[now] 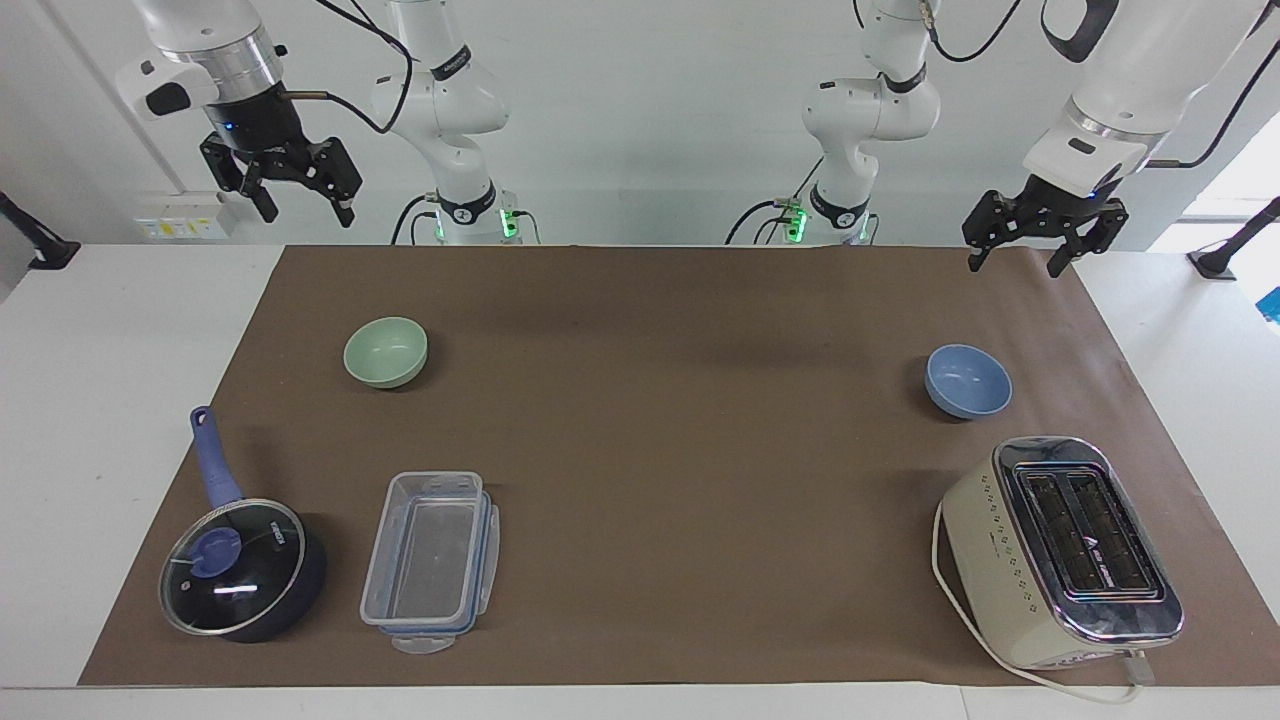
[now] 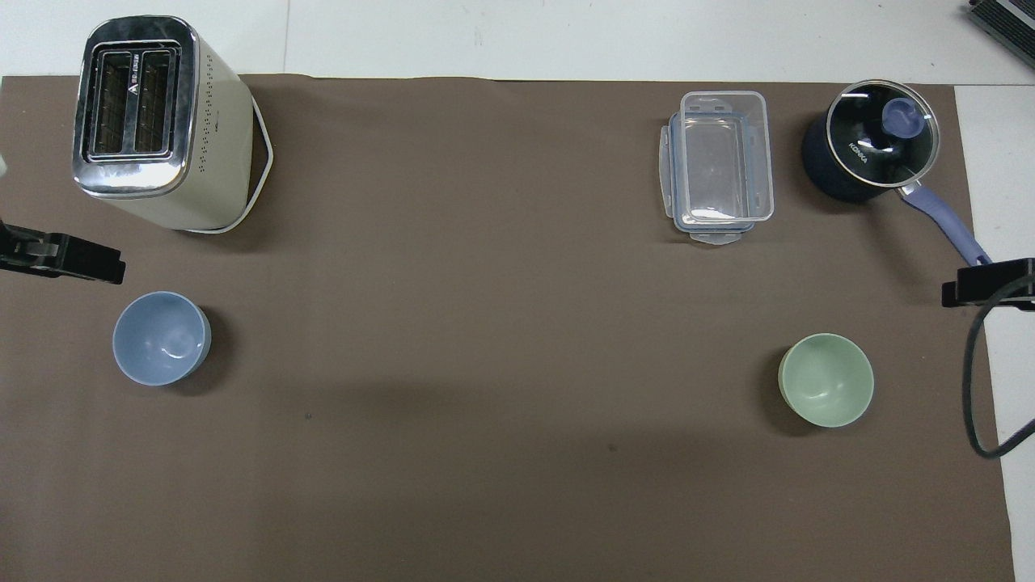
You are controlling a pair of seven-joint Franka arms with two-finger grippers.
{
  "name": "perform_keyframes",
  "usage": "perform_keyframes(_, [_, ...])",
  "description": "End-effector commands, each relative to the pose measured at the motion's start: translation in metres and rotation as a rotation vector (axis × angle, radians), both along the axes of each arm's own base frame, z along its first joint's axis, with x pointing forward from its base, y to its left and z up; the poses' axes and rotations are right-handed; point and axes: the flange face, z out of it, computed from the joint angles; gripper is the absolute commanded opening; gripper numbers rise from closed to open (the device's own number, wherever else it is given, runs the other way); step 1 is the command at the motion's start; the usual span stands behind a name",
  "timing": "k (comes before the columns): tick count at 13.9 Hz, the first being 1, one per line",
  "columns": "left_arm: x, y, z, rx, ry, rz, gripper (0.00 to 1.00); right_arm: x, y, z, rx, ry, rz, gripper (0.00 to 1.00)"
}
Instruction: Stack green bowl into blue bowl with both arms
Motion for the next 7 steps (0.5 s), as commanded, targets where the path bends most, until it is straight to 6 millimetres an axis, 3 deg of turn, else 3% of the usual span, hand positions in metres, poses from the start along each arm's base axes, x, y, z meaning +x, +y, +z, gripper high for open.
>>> perform_keyframes(1, [-0.0088,0.0023,0.001,-0.007,0.004,0.013,1.0,-0.0049,-0.0004,0.0019,0.005,0.01,0.019,1.0])
perform_keyframes(7, [-0.0099,0.004,-0.0001,-0.006,0.012,0.01,1.0,-0.0049,-0.0004,0.0019,0.005,0.01,0.018,1.0])
